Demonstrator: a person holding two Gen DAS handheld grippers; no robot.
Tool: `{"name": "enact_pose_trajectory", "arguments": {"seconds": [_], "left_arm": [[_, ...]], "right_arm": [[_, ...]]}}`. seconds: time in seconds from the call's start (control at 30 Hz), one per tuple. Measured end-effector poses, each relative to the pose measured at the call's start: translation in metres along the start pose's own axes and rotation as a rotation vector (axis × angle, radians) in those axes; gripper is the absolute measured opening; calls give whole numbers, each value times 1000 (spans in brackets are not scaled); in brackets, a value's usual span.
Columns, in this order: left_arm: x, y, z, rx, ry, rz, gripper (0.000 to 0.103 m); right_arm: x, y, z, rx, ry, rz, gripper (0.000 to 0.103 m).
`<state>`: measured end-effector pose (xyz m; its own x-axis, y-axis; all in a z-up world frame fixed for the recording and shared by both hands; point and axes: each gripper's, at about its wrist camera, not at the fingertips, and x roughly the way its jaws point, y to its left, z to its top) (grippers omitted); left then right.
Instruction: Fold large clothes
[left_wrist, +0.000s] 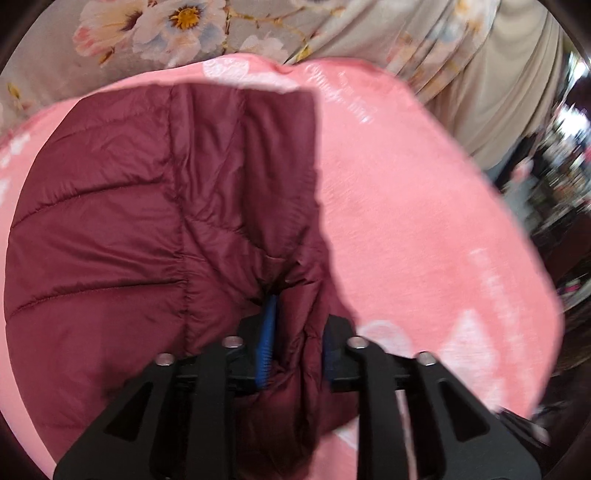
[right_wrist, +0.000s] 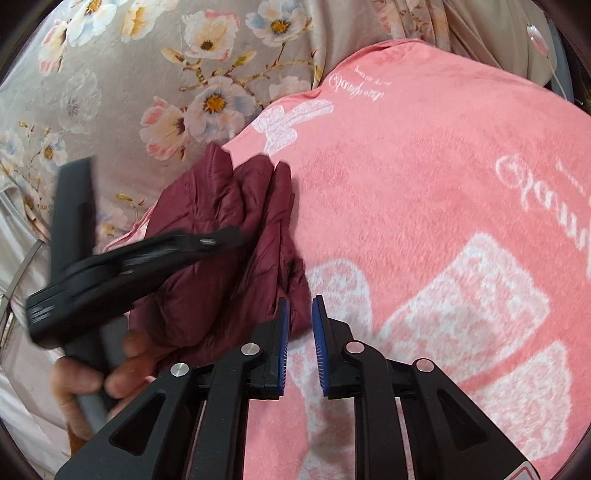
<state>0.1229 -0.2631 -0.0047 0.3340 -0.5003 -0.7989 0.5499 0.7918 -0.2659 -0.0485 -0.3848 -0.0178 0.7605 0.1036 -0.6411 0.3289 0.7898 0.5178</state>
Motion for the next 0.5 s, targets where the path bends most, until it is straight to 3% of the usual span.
{"name": "enact_pose_trajectory", "arguments": {"seconds": [0.07, 0.17, 0.2, 0.23, 0.33, 0.37, 0.5], "left_arm": [[-37, 8, 5, -35, -81, -62, 55], [-91, 25, 15, -60, -215, -89, 67], [-111, 36, 21, -79, -264, -78, 69], [-125, 50, 28, -110, -302, -39, 70], [-143, 87, 49, -199, -347, 91, 70], [-143, 101, 55, -237, -349, 155, 70], [-127, 141, 73, -305, -304, 261, 70]], "right_arm": [[-11, 5, 20, -2, -40, 10, 31], [-19, 29, 54, -41, -85, 40, 39], [-18, 37, 64, -51, -88, 49, 47], [-15, 49, 76, -56, -84, 64, 54], [11, 75, 114, 16, -64, 147, 58], [24, 81, 124, 50, -43, 150, 58], [77, 92, 148, 204, 54, 114, 59]]}}
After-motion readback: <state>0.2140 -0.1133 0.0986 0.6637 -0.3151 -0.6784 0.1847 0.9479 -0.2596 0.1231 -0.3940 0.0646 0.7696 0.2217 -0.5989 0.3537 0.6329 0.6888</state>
